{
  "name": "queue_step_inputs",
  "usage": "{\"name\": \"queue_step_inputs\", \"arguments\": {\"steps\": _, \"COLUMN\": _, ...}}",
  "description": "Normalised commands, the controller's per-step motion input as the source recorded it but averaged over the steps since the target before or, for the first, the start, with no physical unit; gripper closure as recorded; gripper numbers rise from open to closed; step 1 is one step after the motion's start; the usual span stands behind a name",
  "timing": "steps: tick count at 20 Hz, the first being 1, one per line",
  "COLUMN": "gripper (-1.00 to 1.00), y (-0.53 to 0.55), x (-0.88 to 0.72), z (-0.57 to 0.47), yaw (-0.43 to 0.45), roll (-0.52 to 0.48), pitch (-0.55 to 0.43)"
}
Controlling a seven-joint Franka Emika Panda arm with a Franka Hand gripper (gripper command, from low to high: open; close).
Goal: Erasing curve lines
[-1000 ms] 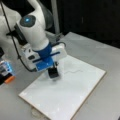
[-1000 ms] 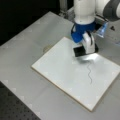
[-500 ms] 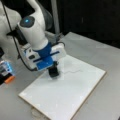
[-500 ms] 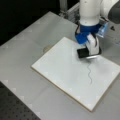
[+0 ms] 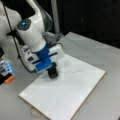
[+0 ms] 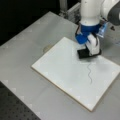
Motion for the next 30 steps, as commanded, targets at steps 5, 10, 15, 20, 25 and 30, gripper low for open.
{"name": "queue_step_inputs", "arguments": {"steps": 5, "gripper": 1.00, "y": 0.02, "x": -0.07, "z": -0.28, "yaw": -0.045, "roll": 0.097, "pitch": -0.230}}
{"name": "queue_step_inputs", "arguments": {"steps": 10, "gripper": 1.00, "y": 0.08, "x": -0.07, "z": -0.24, "yaw": -0.069, "roll": 0.099, "pitch": -0.212}}
{"name": "queue_step_inputs", "arguments": {"steps": 15, "gripper": 1.00, "y": 0.12, "x": -0.10, "z": -0.28, "yaw": -0.091, "roll": 0.086, "pitch": -0.230}}
{"name": "queue_step_inputs", "arguments": {"steps": 20, "gripper": 1.00, "y": 0.12, "x": -0.15, "z": -0.30, "yaw": -0.080, "roll": 0.068, "pitch": -0.237}}
{"name": "queue_step_inputs", "arguments": {"steps": 25, "gripper": 1.00, "y": 0.13, "x": -0.16, "z": -0.33, "yaw": -0.090, "roll": 0.058, "pitch": -0.253}}
{"name": "queue_step_inputs", "arguments": {"steps": 30, "gripper": 1.00, "y": 0.21, "x": -0.18, "z": -0.36, "yaw": -0.102, "roll": 0.061, "pitch": -0.272}}
